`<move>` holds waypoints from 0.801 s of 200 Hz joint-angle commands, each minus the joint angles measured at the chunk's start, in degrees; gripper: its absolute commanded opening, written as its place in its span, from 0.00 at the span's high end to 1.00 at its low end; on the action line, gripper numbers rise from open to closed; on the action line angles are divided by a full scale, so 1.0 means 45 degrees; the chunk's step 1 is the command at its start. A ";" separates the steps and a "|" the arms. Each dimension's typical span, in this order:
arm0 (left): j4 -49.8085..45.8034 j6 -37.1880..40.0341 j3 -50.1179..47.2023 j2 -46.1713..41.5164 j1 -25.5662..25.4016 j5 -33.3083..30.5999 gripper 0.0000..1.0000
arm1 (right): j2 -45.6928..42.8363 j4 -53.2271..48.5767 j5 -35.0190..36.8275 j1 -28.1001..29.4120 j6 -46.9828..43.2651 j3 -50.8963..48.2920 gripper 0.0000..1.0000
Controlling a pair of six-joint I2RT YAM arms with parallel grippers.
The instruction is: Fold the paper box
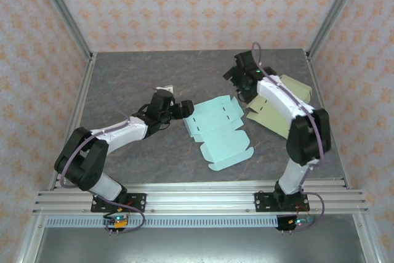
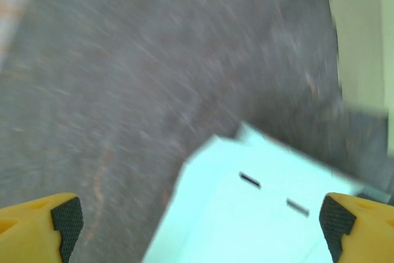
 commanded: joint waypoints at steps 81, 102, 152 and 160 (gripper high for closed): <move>-0.6120 -0.0410 0.3682 0.2863 -0.0094 0.2290 0.23 | 0.1619 -0.1750 -0.2786 0.0846 0.5725 0.1509 0.10; -0.5827 -0.0475 0.3509 0.2533 -0.0097 0.2123 0.21 | 0.2700 -0.2047 -0.3030 0.0971 0.5675 0.2549 0.12; -0.5103 -0.0724 0.2573 0.1438 0.0115 0.1641 0.15 | 0.4715 -0.2969 -0.2896 0.1051 0.5664 0.4504 0.13; -0.4929 -0.0766 0.2353 0.1246 0.0220 0.1556 0.15 | 0.4947 -0.3110 -0.2737 0.1063 0.5603 0.4741 0.13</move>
